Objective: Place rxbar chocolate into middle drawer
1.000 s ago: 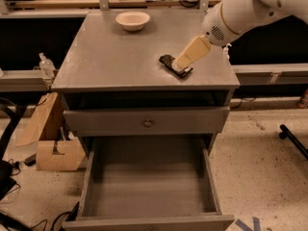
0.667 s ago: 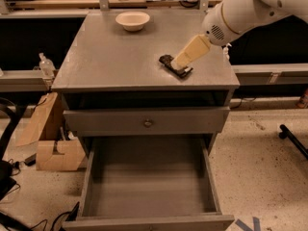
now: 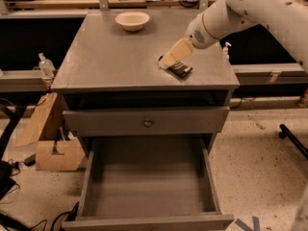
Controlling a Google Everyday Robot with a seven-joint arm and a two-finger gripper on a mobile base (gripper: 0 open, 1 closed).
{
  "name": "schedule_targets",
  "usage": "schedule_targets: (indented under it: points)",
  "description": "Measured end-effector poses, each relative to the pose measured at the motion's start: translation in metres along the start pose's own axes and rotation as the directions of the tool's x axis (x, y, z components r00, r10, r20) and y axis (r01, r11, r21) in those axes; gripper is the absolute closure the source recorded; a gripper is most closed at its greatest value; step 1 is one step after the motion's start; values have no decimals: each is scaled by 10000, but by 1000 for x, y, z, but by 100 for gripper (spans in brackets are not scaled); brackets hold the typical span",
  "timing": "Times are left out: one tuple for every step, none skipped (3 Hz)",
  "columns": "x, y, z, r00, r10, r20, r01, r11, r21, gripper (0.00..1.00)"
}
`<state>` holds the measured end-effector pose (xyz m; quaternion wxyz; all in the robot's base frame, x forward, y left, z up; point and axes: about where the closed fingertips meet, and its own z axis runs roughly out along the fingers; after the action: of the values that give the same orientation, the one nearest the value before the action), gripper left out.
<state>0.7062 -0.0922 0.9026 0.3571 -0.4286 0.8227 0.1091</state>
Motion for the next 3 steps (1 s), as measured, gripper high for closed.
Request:
schedule_targets:
  points:
    - [7, -12, 32, 9984, 439, -369, -438, 9990, 43, 0]
    - [21, -21, 53, 9943, 777, -731, -768, 9969, 149, 0]
    - [39, -26, 63, 9885, 1151, -978, -1136, 9933, 200, 14]
